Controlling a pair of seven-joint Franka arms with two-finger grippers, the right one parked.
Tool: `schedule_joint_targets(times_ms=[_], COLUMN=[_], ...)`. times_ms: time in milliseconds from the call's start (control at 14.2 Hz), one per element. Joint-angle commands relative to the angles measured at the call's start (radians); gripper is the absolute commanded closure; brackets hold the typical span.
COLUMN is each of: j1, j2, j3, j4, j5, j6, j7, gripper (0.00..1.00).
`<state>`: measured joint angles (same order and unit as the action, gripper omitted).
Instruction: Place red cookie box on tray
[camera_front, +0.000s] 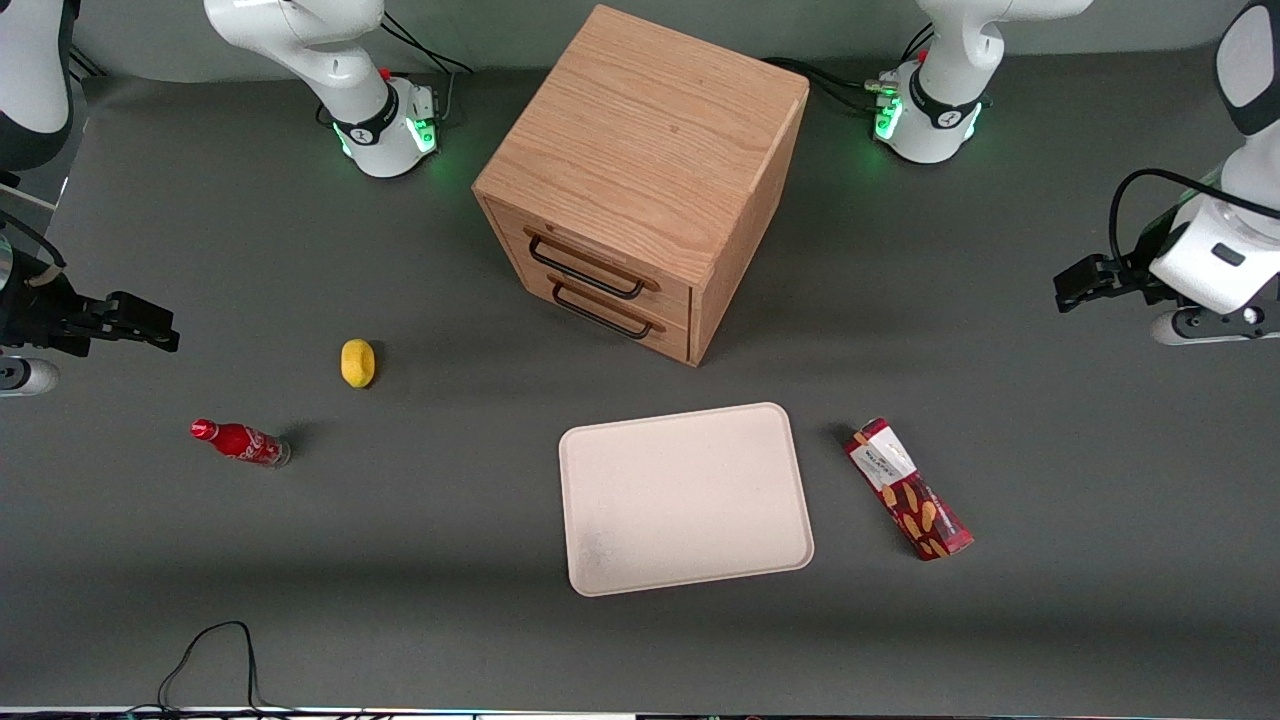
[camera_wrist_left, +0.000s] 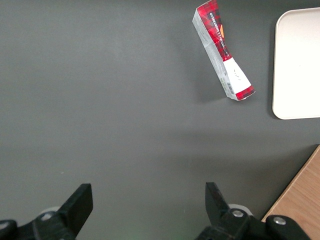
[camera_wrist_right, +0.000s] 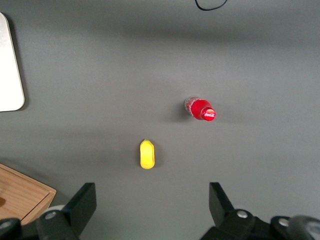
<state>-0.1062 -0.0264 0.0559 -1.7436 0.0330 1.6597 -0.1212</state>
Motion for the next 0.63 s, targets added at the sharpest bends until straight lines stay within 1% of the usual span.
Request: schedule_joint_targets(times_ms=[0, 141, 564], j1=[-0.036, -0.032, -0.03], j2=[0.043, 0.049, 0.059], j3=[0.024, 0.024, 0.022], j4=[0.114, 0.141, 0.148], j5=[0.018, 0.015, 0.013], j6=[-0.116, -0.123, -0.127], j7=[0.038, 0.025, 0.026], gripper=[0.01, 0.0, 0.0])
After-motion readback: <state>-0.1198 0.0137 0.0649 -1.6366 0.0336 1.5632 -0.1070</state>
